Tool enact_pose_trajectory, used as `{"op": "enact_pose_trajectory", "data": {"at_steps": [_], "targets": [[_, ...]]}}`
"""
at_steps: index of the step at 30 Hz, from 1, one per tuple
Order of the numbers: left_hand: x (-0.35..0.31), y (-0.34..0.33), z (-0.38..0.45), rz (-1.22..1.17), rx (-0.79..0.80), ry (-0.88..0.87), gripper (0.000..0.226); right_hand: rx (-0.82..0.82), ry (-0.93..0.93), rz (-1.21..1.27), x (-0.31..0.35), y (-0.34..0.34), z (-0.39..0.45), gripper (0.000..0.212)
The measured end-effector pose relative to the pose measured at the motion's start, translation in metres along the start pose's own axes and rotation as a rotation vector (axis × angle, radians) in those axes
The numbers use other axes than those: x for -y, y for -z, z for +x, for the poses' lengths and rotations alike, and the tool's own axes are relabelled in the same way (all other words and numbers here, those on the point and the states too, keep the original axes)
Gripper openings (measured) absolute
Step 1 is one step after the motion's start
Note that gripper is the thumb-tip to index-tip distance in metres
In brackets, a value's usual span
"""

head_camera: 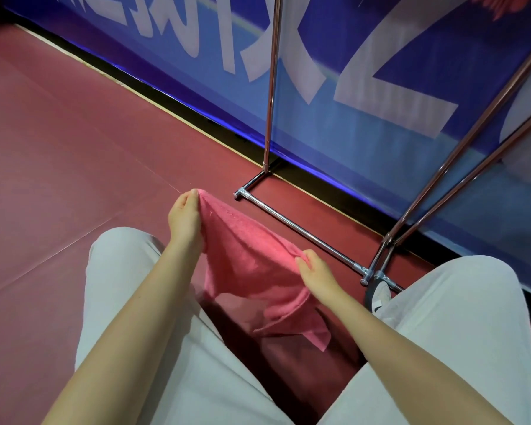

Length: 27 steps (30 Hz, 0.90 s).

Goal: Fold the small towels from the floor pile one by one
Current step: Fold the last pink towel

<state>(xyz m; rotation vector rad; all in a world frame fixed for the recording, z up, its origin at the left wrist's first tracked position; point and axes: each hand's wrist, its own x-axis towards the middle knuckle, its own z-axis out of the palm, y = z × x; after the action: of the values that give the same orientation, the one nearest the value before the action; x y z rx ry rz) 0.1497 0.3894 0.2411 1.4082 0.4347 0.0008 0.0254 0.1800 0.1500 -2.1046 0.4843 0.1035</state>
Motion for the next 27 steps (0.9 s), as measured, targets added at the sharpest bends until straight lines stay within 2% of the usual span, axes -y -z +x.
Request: {"op": "enact_pose_trajectory", "data": {"at_steps": [4,8,11,13,16,20,23,25,27], "targets": [[0.001,-0.001,0.004,-0.107,-0.033,0.022,0.024,-0.060,0.106,0.164,0.026,0.008,-0.006,0.022],[-0.001,-0.007,0.000,-0.234,-0.002,0.105,0.018,-0.035,0.138,0.347,0.042,0.014,-0.013,0.014],[0.000,-0.011,-0.002,-0.347,0.073,0.209,0.021,-0.050,0.160,0.415,0.054,0.024,-0.020,0.023],[-0.001,-0.015,-0.002,-0.269,0.104,0.217,0.023,-0.042,0.203,0.398,0.059,0.030,-0.022,0.022],[-0.011,-0.016,0.001,-0.091,0.087,0.183,0.023,0.012,0.254,0.366,0.061,0.039,-0.024,0.005],[-0.014,-0.005,0.013,-0.072,0.027,0.179,0.025,0.074,0.347,0.331,0.067,0.043,-0.030,0.012],[-0.004,-0.005,0.011,-0.032,0.038,0.170,0.027,0.053,0.383,0.278,0.063,0.042,-0.030,0.014],[0.005,-0.008,0.004,0.047,0.074,0.144,0.027,0.018,0.354,0.259,0.054,0.041,-0.030,0.013],[0.013,-0.011,-0.001,0.218,0.132,0.044,0.031,-0.020,0.298,0.231,0.047,0.039,-0.027,0.021]]}}
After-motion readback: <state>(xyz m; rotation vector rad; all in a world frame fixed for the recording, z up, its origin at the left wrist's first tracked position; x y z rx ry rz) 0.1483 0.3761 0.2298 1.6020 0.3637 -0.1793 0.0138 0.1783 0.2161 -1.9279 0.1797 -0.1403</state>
